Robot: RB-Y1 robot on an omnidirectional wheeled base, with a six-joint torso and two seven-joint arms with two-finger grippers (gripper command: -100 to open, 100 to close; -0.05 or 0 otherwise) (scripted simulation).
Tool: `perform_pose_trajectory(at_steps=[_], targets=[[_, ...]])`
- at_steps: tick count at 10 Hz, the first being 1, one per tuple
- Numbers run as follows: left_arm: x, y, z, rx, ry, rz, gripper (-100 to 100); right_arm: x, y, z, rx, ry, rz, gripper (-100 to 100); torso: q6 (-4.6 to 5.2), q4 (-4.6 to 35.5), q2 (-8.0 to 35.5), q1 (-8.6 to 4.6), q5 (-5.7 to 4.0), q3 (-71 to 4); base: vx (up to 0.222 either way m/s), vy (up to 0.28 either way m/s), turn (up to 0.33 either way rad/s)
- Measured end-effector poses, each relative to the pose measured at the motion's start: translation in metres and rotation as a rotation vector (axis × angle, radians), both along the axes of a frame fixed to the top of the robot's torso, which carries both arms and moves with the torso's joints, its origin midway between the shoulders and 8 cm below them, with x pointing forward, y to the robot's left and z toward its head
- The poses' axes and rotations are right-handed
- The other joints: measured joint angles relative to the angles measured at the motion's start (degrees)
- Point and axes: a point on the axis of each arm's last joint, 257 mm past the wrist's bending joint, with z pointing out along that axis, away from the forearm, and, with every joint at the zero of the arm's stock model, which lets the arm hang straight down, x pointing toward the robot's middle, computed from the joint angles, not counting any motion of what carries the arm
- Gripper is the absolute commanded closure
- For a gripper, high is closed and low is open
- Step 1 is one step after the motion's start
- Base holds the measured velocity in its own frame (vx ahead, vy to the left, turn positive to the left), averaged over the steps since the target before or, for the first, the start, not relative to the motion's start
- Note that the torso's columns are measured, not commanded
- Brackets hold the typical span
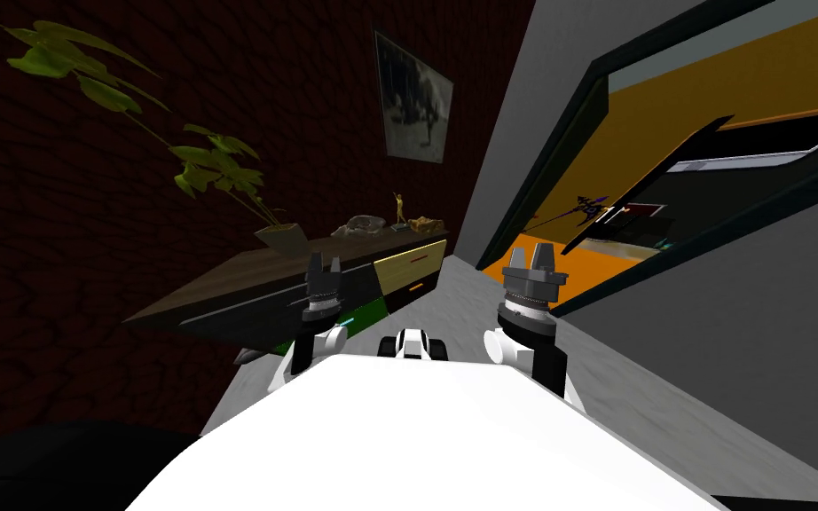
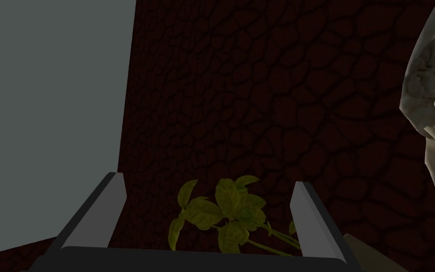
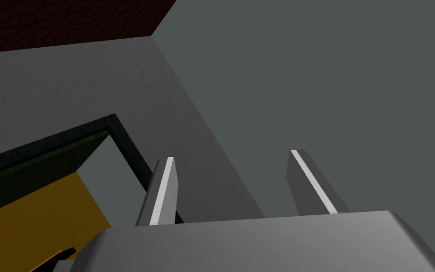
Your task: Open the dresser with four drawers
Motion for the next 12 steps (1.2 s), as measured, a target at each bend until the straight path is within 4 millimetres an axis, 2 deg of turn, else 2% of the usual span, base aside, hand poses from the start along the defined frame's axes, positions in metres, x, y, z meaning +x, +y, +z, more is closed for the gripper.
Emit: perform_pose_trajectory(at_steps=[2,9,12], targets=[[0.009,0.006,-0.013,0.018,0.037,-0.003,-100,0.000,0.000,0.000,0.000,0.000,0.000,0,0.00,0.03,0.08,0.07,0.03,0.05,0.096,-0.124,0.040],[0.036,0.033,-0.079,0.013,0.182,0.031,-100,0.000,0.000,0.000,0.000,0.000,0.000,0,0.00,0.05,0.14,0.07,0.03,0.08,0.113,-0.136,0.040],[0.042,0.044,-0.104,0.000,0.235,0.050,-100,0.000,0.000,0.000,0.000,0.000,0.000,0,0.00,0.03,0.09,0.14,0.04,0.05,0.090,-0.126,0.035]])
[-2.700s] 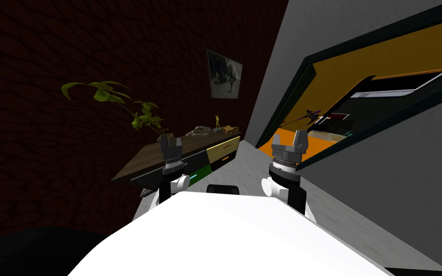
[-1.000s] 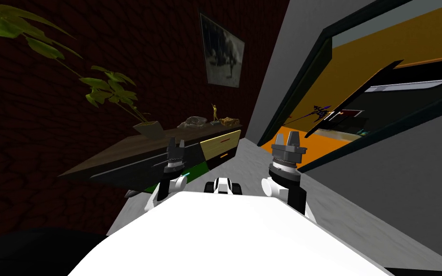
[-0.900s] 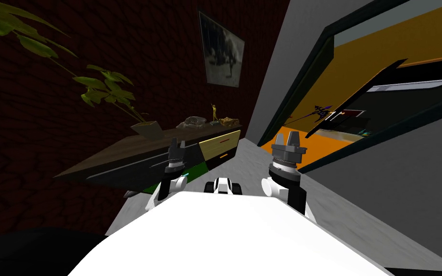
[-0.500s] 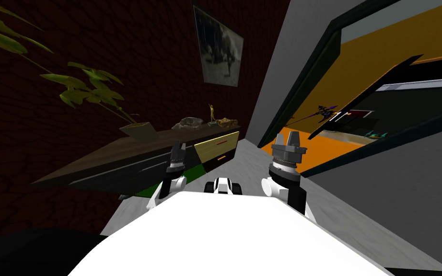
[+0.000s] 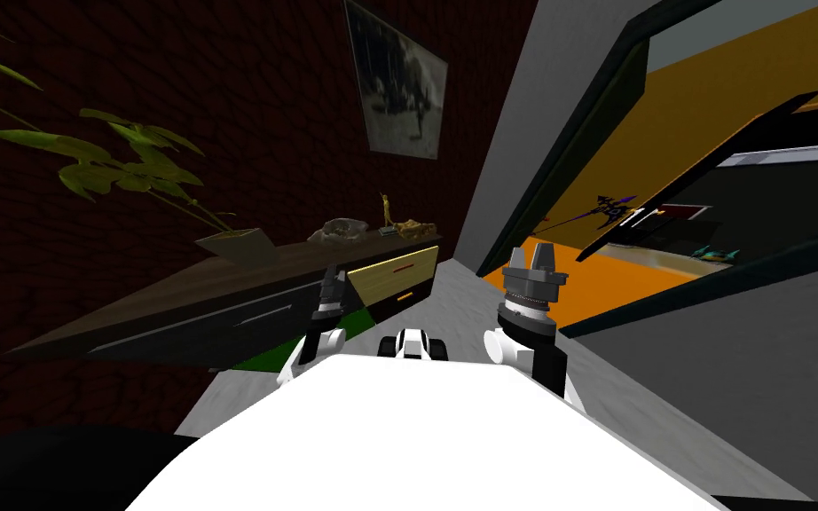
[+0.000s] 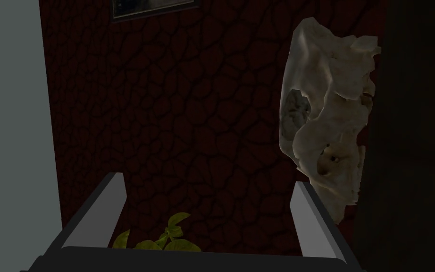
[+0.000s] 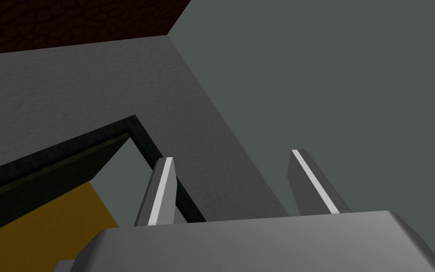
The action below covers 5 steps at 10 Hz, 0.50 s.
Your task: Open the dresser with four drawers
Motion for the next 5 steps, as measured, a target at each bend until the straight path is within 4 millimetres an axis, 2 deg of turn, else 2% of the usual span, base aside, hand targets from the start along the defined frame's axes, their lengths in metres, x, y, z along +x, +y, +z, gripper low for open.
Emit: perform_pose_trajectory(at_steps=[3,5], targets=[[0.005,0.011,-0.025,-0.011,0.049,0.019,-100,0.000,0.000,0.000,0.000,0.000,0.000,0,0.00,0.00,0.00,-0.02,0.00,0.00,0.091,-0.115,0.035],[0.008,0.020,-0.047,-0.019,0.086,0.034,-100,0.000,0.000,0.000,0.000,0.000,0.000,0,0.00,-0.02,-0.06,-0.06,-0.01,-0.03,0.130,-0.143,0.041]])
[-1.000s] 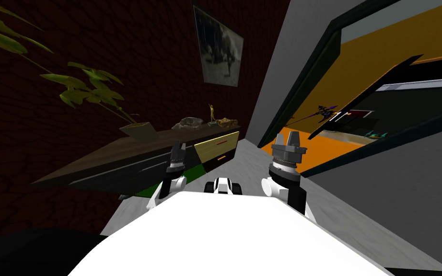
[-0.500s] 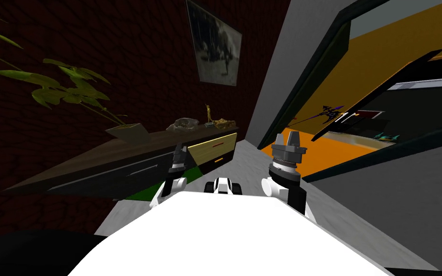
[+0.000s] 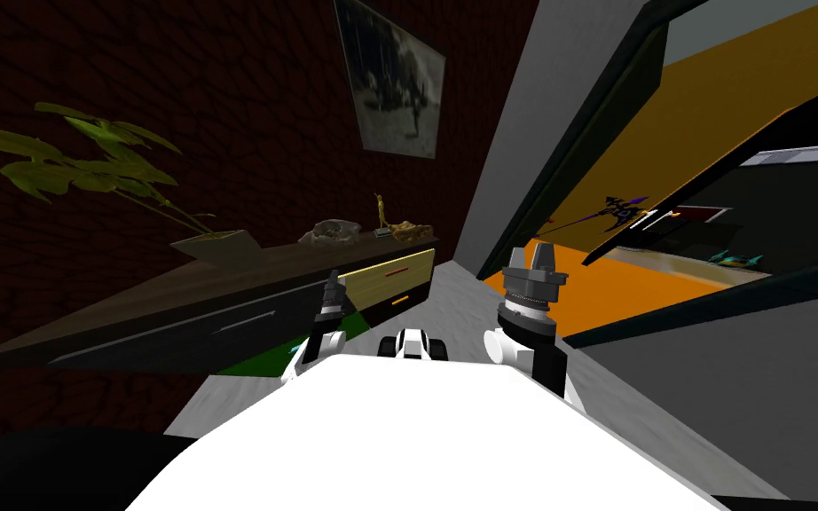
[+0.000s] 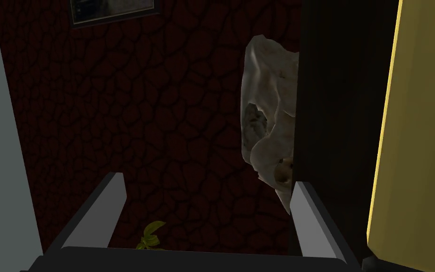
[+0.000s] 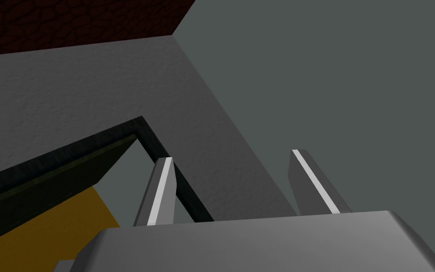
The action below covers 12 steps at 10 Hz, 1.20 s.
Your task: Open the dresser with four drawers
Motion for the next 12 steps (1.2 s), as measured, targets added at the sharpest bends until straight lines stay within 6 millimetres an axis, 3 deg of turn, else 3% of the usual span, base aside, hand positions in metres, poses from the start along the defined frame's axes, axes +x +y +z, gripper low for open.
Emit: perform_pose_trajectory(at_steps=[12], targets=[[-0.001,0.048,-0.110,-0.095,0.210,0.108,-100,0.000,0.000,0.000,0.000,0.000,0.000,0,0.00,0.01,0.05,0.05,0.01,0.02,0.101,-0.151,0.041]])
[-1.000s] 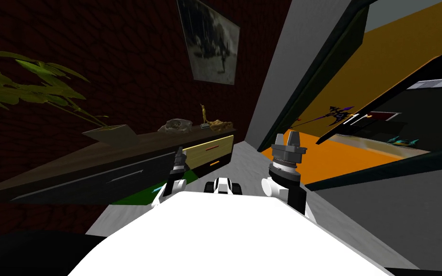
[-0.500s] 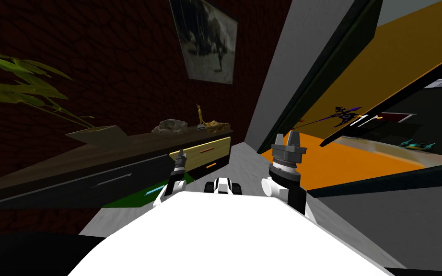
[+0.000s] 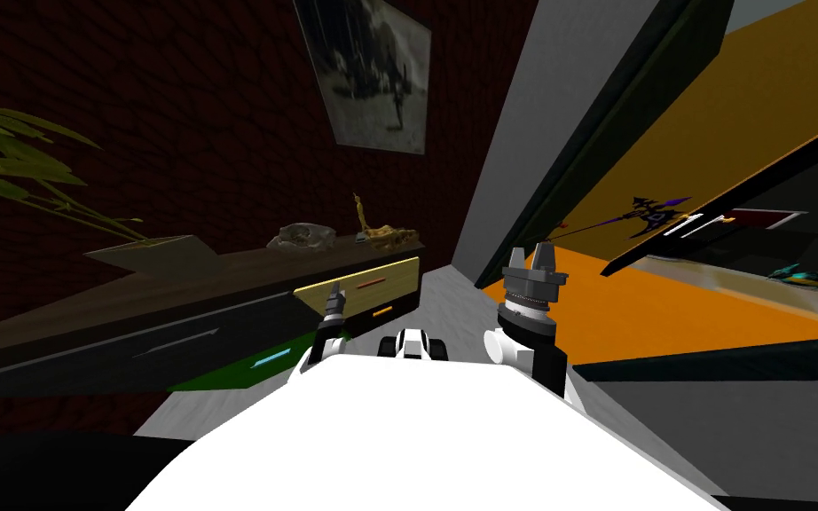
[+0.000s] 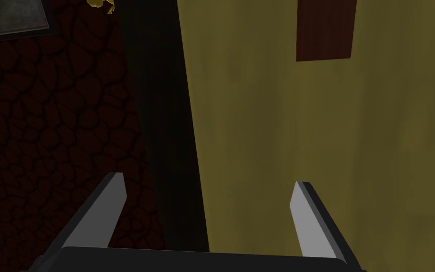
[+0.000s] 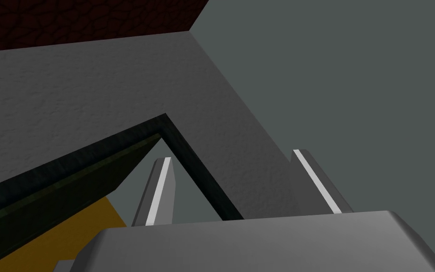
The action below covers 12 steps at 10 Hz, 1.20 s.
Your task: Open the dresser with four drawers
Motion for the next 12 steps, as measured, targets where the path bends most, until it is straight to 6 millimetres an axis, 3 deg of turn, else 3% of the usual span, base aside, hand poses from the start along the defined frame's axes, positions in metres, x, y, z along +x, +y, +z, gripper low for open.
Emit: perform_pose_trajectory(at_steps=[3,7,10,11,12], targets=[[-0.007,0.002,-0.031,-0.060,0.044,0.037,-100,0.000,0.000,0.000,0.000,0.000,0.000,0,0.00,0.03,0.12,-0.01,-0.01,0.08,0.087,-0.141,0.034],[-0.013,-0.016,-0.070,-0.177,0.077,0.084,-100,0.000,0.000,0.000,0.000,0.000,0.000,0,0.00,0.03,0.10,0.04,0.01,0.06,0.052,-0.066,0.019],[-0.010,-0.021,-0.070,-0.202,0.074,0.093,-100,0.000,0.000,0.000,0.000,0.000,0.000,0,0.00,0.00,-0.07,0.13,0.03,-0.03,0.038,0.005,-0.005],[-0.010,-0.021,-0.070,-0.203,0.076,0.093,100,0.000,0.000,0.000,0.000,0.000,0.000,0,-0.01,-0.01,-0.01,0.03,0.02,-0.01,0.005,0.003,0.001],[-0.010,-0.021,-0.070,-0.203,0.076,0.093,100,0.000,0.000,0.000,0.000,0.000,0.000,0,-0.01,0.03,0.10,-0.06,-0.02,0.06,-0.024,0.002,0.217]])
